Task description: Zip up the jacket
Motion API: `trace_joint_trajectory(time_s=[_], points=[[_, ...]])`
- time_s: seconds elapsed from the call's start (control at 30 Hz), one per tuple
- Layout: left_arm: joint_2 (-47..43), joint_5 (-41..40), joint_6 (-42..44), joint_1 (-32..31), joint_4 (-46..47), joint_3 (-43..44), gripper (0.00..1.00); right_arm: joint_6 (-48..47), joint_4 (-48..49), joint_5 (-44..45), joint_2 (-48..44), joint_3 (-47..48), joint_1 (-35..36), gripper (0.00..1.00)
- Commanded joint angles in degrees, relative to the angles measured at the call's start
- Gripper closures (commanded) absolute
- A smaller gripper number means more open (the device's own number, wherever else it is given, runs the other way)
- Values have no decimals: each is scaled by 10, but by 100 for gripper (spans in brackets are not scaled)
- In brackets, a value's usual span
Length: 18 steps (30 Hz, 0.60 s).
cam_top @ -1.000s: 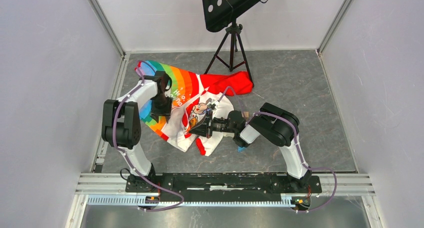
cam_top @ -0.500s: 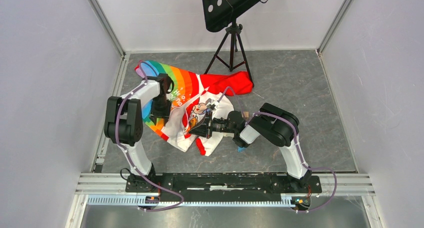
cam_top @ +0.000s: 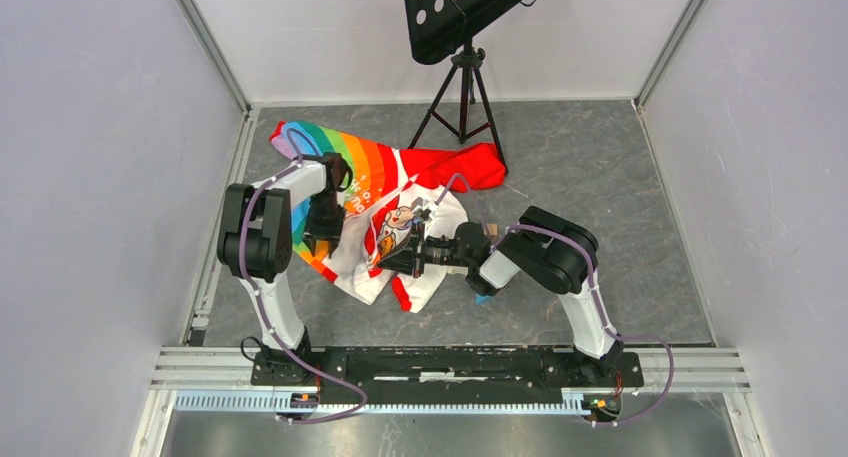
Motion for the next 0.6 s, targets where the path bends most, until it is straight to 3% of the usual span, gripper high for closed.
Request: trace_joint_trajectory(time_s=[0.0,0.2,0.33,0.57], points=[[13,-6,13,-4,3,27,52,-9,90,-8,-8,5,2,100],[26,-6,19,-5,6,33,56,-8,90,-8,-8,7,2,100],[29,-10,18,-5,8,31,70,-8,89,-8,-8,6,2,100],[2,-30,13,-5,7,28,83,-9,87,-8,-7,9,3,100]])
